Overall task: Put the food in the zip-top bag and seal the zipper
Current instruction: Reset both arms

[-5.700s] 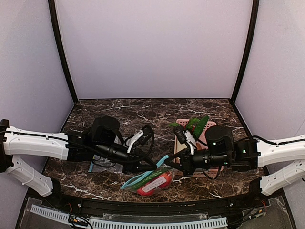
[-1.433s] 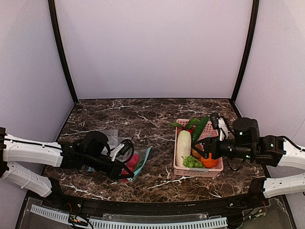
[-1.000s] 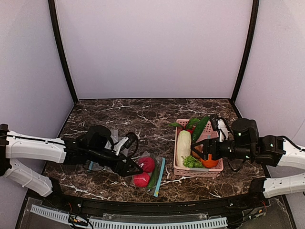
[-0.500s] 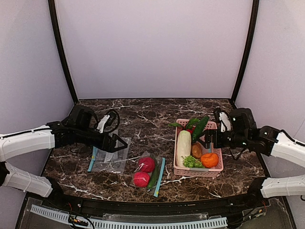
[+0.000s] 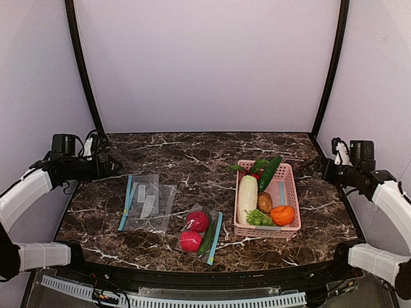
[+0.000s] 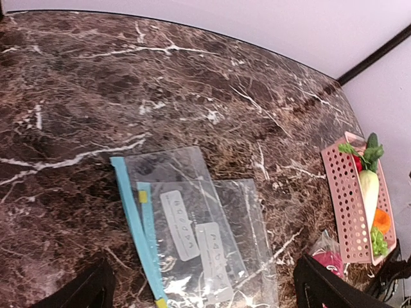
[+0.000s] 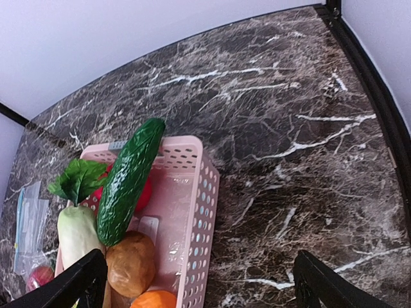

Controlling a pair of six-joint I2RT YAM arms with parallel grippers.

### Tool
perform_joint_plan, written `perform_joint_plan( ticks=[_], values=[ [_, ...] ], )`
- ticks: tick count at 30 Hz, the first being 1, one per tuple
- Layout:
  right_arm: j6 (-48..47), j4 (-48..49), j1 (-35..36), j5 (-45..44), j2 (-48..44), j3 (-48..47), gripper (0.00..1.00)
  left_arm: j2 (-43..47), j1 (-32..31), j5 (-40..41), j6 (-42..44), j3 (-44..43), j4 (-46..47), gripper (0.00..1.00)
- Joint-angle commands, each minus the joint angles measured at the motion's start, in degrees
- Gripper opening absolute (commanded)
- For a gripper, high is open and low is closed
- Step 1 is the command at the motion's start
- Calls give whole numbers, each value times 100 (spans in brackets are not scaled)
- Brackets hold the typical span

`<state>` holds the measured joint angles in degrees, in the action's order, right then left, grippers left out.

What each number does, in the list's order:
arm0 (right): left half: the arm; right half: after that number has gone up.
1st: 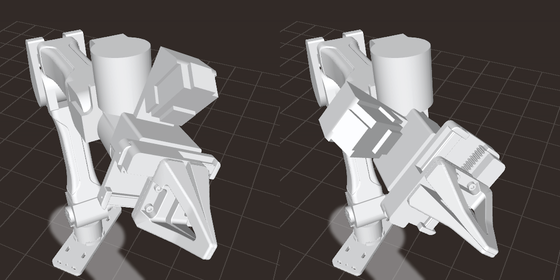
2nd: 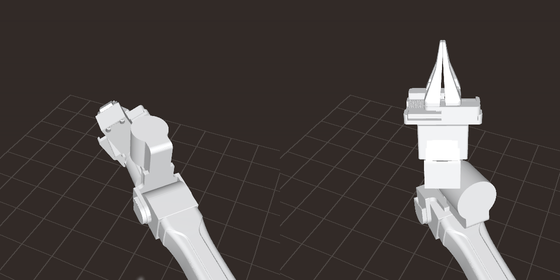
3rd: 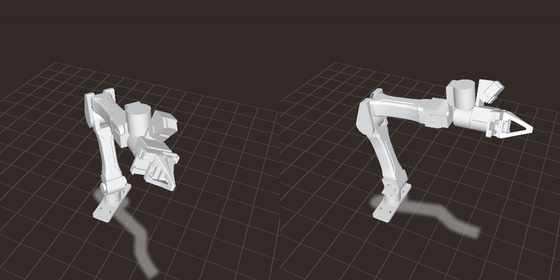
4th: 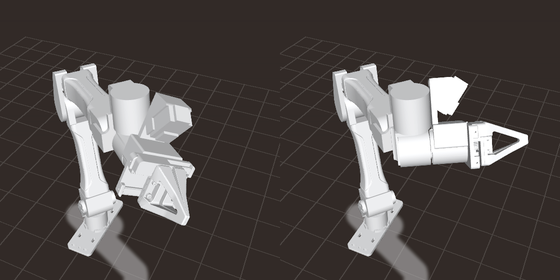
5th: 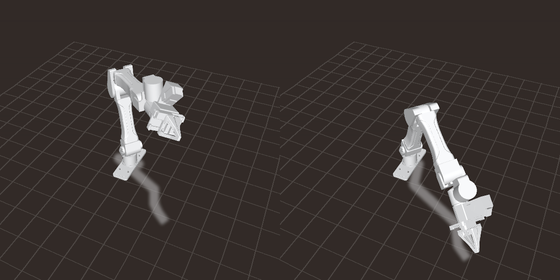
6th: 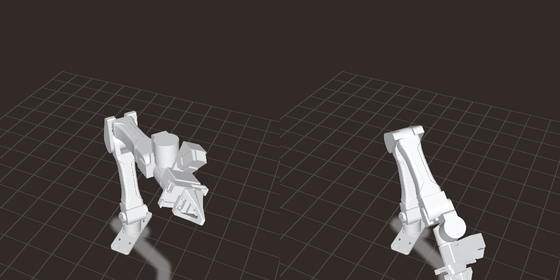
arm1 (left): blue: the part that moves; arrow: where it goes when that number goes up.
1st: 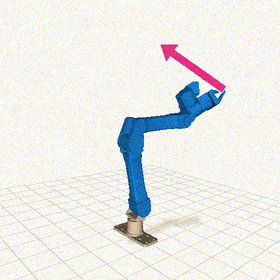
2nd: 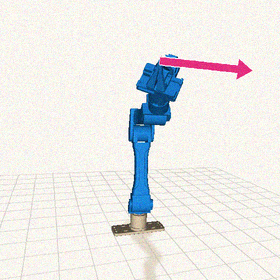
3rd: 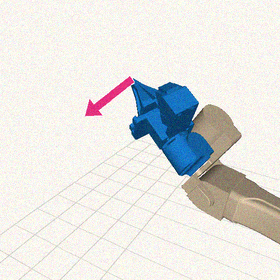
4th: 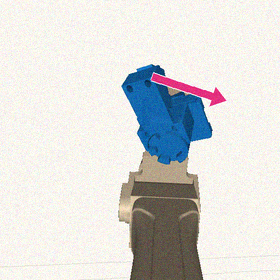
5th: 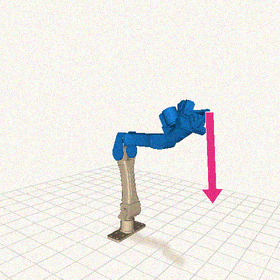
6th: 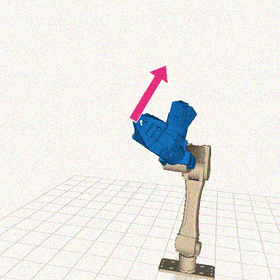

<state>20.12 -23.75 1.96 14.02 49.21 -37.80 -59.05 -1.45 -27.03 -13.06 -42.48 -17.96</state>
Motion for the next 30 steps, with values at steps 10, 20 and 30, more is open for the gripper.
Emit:
perform_joint_plan(
  ticks=[10, 20, 30],
  values=[
    [-575, 1768, -583, 160, -1928, 1064, 99, 1203, 288, 1233, 204, 351, 136, 99],
    [-702, 2509, -593, -373, -2896, 2109, 99, 2260, 192, 2076, -228, 956, 473, 99],
    [-719, 2507, -587, -340, -2768, 2077, 99, 2178, 185, 2371, -183, 852, 212, 99]
  ],
)
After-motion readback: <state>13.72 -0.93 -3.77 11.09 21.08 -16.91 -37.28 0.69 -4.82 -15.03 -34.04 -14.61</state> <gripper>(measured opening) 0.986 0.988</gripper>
